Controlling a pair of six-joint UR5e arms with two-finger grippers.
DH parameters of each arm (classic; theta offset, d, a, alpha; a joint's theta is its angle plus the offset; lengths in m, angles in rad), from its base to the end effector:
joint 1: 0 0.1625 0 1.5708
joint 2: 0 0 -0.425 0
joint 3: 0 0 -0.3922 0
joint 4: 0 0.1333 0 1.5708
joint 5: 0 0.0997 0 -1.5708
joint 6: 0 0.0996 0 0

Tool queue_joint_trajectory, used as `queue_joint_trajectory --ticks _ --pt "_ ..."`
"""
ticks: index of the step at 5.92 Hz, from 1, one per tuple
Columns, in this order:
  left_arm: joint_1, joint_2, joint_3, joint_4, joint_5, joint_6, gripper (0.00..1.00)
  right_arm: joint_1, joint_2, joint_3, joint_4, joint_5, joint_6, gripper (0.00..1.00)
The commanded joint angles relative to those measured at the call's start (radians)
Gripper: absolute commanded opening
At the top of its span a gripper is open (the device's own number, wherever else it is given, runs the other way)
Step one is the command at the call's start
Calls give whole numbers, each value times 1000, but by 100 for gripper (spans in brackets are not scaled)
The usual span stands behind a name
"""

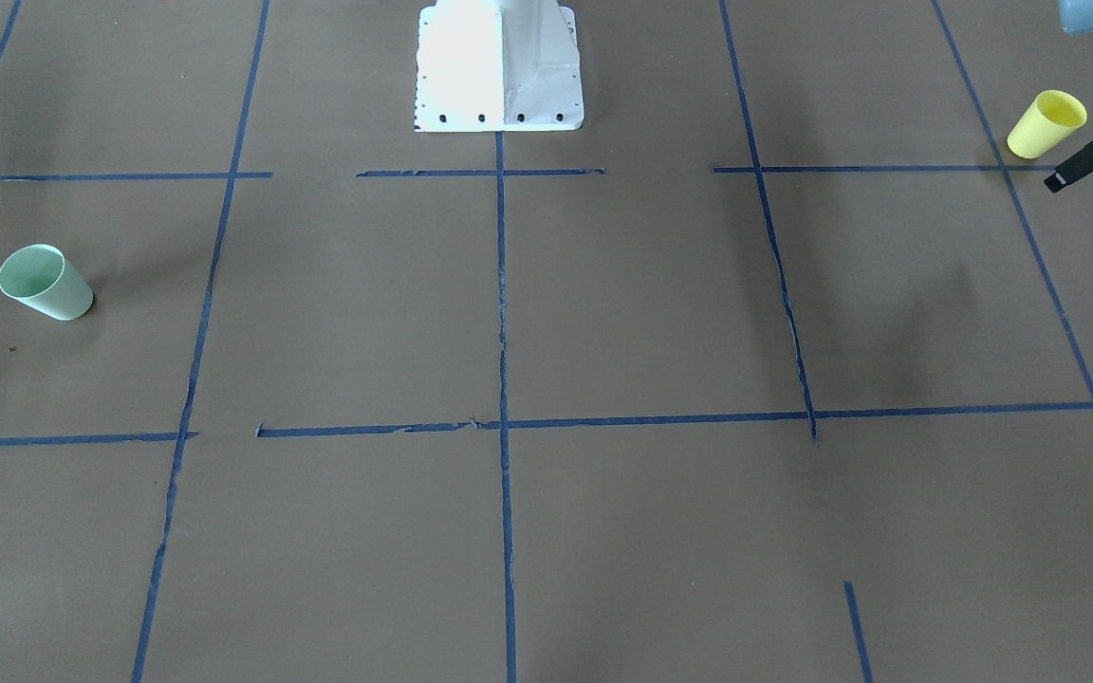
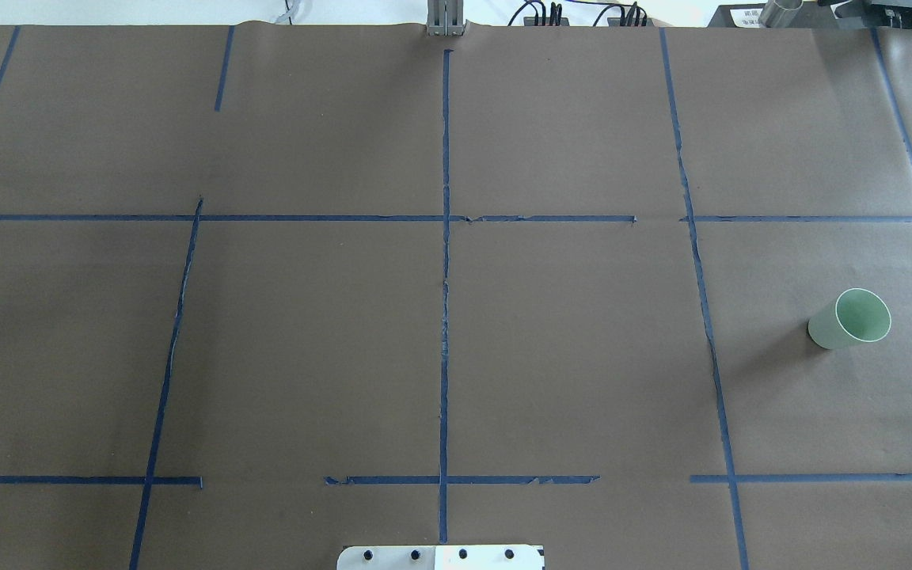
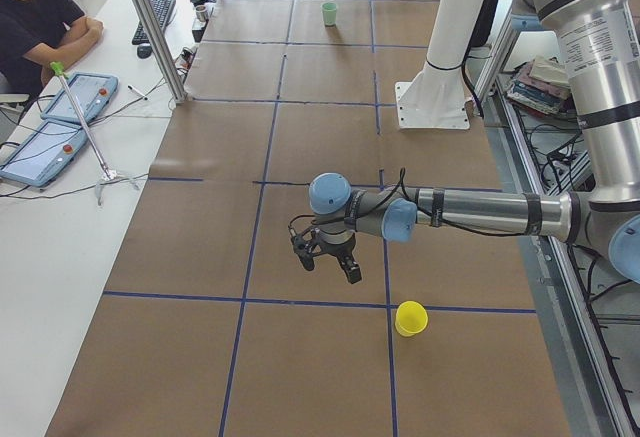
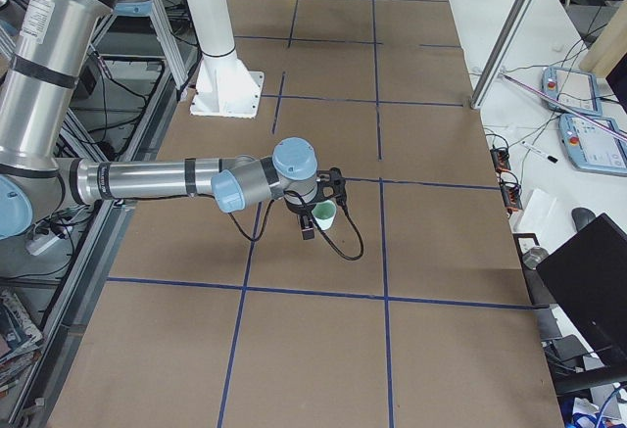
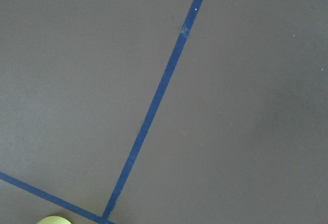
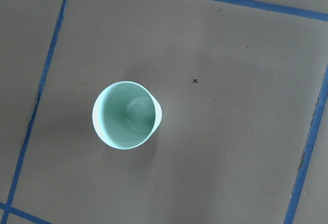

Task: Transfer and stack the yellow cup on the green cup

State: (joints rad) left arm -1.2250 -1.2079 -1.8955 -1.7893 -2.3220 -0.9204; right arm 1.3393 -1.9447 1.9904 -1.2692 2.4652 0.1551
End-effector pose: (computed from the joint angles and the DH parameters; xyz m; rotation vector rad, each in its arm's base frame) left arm 0.0579 -0.3535 0.6285 -0.3078 0.7126 -0.4781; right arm -0.0265 -0.3549 0.5649 0.1479 -0.9320 -0.2259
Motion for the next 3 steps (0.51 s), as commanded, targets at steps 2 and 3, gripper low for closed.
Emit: queue_joint_trajectory --ticks 2,3 --pt "259 53 1 -140 236 -474 100 -3 -38 -1 5 6 -8 100" --pt "357 54 1 -133 345 -649 100 -2 -52 -1 14 8 -11 100"
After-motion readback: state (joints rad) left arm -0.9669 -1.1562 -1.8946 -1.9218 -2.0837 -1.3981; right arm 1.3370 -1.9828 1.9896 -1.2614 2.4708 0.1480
